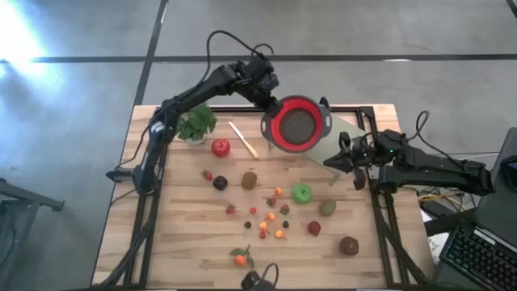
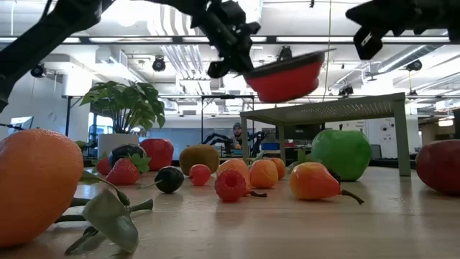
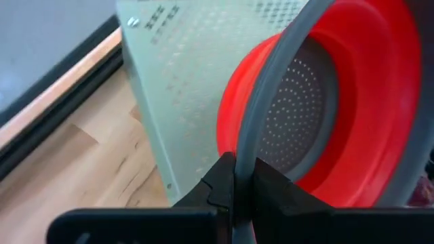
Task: Pick & Place Fruit
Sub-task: Put the red gray on the shelf
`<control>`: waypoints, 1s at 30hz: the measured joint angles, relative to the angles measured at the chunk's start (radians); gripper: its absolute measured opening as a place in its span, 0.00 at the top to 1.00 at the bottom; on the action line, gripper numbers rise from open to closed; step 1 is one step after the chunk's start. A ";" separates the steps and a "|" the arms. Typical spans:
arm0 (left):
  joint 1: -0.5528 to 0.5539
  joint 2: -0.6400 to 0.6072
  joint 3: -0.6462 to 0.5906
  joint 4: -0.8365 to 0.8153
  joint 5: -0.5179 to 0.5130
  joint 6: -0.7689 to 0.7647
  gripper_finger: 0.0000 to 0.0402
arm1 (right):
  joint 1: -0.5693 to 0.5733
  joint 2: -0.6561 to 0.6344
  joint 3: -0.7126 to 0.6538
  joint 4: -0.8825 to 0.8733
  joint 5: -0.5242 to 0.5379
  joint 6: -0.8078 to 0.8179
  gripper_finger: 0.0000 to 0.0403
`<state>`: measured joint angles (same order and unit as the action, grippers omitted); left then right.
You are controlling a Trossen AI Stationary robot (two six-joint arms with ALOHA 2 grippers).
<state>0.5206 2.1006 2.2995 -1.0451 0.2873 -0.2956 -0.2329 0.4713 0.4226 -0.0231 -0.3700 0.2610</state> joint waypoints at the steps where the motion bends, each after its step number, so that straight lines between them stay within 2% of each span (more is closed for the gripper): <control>1: 0.003 0.006 -0.007 0.007 0.000 -0.008 0.93 | 0.001 0.000 0.005 0.000 -0.006 -0.006 0.98; 8: 0.019 0.031 -0.016 0.083 0.000 -0.029 0.93 | 0.001 0.002 0.023 0.003 -0.029 -0.013 0.98; 21: 0.026 0.034 -0.016 0.076 0.001 -0.020 0.92 | 0.001 0.002 0.012 0.002 -0.031 -0.029 0.98; 30: 0.026 0.034 -0.016 0.078 0.006 -0.020 0.81 | 0.001 0.002 0.012 0.002 -0.031 -0.029 0.98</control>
<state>0.5468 2.1349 2.2833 -0.9668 0.2935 -0.3153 -0.2317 0.4728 0.4343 -0.0212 -0.4011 0.2325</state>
